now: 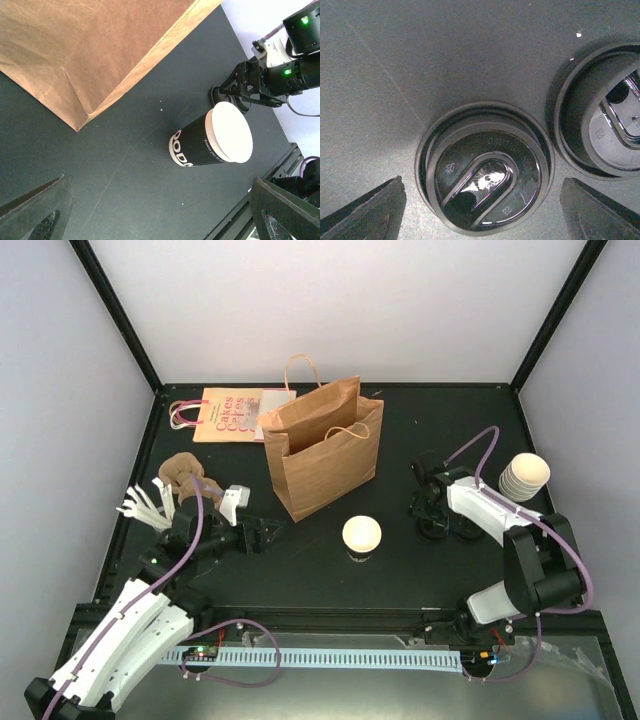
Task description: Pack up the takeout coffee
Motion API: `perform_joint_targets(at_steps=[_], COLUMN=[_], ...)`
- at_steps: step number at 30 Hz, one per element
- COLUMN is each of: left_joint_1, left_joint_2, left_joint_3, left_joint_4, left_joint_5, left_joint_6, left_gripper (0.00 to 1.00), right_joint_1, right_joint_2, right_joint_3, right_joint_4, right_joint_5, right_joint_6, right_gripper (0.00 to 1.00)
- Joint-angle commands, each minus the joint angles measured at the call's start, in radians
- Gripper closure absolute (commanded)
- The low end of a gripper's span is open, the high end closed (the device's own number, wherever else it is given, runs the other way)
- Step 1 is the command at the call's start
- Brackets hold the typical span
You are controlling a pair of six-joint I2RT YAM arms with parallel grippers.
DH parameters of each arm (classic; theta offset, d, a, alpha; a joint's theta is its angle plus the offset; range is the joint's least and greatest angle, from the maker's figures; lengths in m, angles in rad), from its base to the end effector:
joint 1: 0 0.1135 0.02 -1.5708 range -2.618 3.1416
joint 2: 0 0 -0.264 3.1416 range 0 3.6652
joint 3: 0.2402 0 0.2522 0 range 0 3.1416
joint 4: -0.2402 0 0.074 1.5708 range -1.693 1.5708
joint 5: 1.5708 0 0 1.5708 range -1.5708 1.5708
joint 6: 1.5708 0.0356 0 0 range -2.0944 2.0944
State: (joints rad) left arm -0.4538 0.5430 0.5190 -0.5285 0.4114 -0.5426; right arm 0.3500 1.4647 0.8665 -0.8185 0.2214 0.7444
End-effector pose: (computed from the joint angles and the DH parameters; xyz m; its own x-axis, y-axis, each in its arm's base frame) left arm 0.1116 -0.0703 0.2481 -0.7694 -0.1513 -0.6206 0.3625 0.6965 -0.6193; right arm 0.2328 0.0766 0.1802 -0.8879 0.3795 -0.2599 0.4062 0.9121 -0.0556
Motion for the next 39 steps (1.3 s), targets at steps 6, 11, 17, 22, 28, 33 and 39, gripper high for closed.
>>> perform_joint_targets(at_steps=[6, 11, 17, 22, 28, 33, 39], left_joint_1=[-0.005, -0.005, -0.005, -0.005, -0.005, -0.005, -0.005], left_joint_2=[-0.003, -0.005, -0.005, -0.004, -0.005, -0.004, -0.001], left_joint_3=[-0.004, -0.002, 0.001, 0.002, 0.004, 0.003, -0.002], left_joint_4=[0.025, 0.024, 0.022, 0.021, 0.018, 0.024, 0.032], left_joint_5=[0.008, 0.009, 0.009, 0.009, 0.006, 0.007, 0.013], left_joint_6=[-0.007, -0.005, -0.004, -0.002, 0.001, -0.002, -0.008], left_gripper=[0.01, 0.01, 0.01, 0.01, 0.01, 0.01, 0.01], right_joint_1=[-0.023, -0.030, -0.034, -0.039, -0.039, -0.039, -0.035], right_joint_2=[0.038, 0.062, 0.068, 0.075, 0.049, 0.012, -0.070], right_joint_3=[-0.043, -0.052, -0.058, -0.058, -0.047, -0.026, -0.011], right_joint_4=[0.077, 0.093, 0.096, 0.098, 0.076, 0.039, 0.020], right_joint_5=[-0.041, -0.059, -0.052, -0.052, -0.048, -0.045, -0.105], right_joint_6=[0.027, 0.028, 0.032, 0.029, 0.024, -0.006, -0.122], right_gripper=[0.13, 0.14, 0.17, 0.19, 0.20, 0.20, 0.20])
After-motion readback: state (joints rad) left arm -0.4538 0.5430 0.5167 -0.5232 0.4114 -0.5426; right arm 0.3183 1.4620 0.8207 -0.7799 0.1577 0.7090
